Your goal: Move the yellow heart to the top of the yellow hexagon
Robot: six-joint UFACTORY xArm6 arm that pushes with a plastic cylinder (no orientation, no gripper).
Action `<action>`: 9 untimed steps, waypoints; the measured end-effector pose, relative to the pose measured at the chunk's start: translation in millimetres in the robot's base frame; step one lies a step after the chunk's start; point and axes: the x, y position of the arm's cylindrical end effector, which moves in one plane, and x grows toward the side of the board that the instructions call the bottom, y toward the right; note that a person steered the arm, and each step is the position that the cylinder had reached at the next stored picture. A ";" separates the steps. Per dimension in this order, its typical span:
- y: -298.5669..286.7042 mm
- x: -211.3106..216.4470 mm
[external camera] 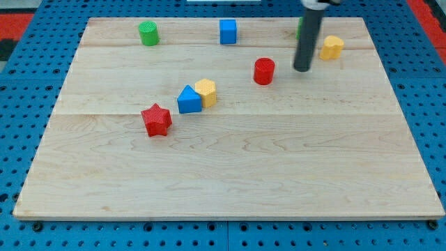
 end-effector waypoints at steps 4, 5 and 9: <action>46.6 -54.7; -46.7 -55.4; -160.0 -20.7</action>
